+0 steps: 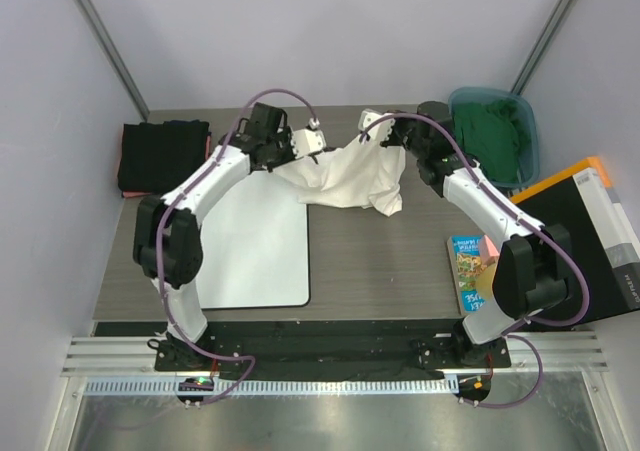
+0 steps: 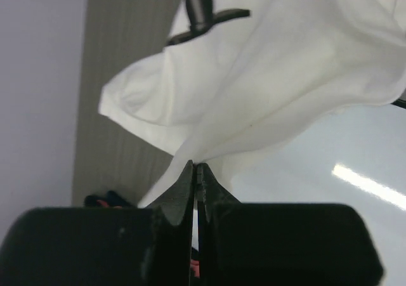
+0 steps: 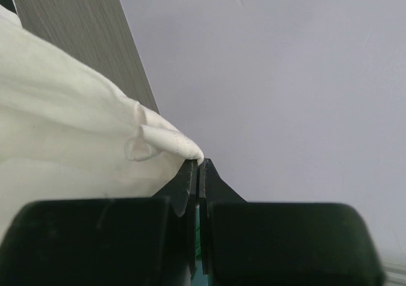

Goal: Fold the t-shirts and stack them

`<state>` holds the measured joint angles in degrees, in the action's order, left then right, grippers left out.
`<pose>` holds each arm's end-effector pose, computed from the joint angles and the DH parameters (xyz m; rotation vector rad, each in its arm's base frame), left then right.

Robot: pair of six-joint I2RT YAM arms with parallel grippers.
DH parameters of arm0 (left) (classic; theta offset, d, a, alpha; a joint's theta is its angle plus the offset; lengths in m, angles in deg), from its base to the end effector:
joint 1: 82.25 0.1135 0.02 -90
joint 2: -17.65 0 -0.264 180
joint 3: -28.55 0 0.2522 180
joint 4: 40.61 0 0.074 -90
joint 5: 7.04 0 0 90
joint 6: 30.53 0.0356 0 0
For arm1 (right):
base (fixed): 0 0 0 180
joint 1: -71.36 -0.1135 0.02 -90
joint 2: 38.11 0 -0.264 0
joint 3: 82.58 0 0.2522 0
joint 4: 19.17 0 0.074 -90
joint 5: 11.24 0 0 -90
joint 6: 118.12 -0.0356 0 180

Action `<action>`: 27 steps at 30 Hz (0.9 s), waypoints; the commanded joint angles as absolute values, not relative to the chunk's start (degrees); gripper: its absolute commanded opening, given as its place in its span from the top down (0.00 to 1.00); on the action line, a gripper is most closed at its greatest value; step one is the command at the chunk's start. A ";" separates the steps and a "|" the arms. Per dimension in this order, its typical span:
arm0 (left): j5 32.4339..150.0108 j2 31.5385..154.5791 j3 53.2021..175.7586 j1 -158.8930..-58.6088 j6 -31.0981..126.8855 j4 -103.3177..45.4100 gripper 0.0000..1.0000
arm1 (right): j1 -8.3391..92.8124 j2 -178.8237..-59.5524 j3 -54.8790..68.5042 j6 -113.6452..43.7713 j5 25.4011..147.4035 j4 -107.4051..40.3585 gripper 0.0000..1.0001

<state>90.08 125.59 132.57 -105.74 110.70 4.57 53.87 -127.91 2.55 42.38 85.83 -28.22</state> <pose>0.3876 -0.1733 0.2648 1.5128 1.8890 0.0701 0.3579 0.1174 0.3310 -1.3423 1.2618 -0.5431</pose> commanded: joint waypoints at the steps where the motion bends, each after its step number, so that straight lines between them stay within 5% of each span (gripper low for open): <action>1: 87.97 119.17 137.67 -105.37 109.31 4.96 1.00 | 53.96 -127.67 6.06 42.89 85.00 -24.41 0.99; 11: 81.66 115.13 138.02 -104.40 112.73 2.60 1.00 | 53.96 -127.23 6.15 45.00 80.44 -19.49 0.99; 20: 67.41 115.56 143.72 -100.54 118.62 -13.66 1.00 | 55.36 -129.42 13.42 41.68 69.01 -5.95 0.99; 27: 68.89 114.87 155.77 -92.20 117.40 -17.18 1.00 | 61.33 -126.18 29.08 20.50 77.95 -29.43 0.99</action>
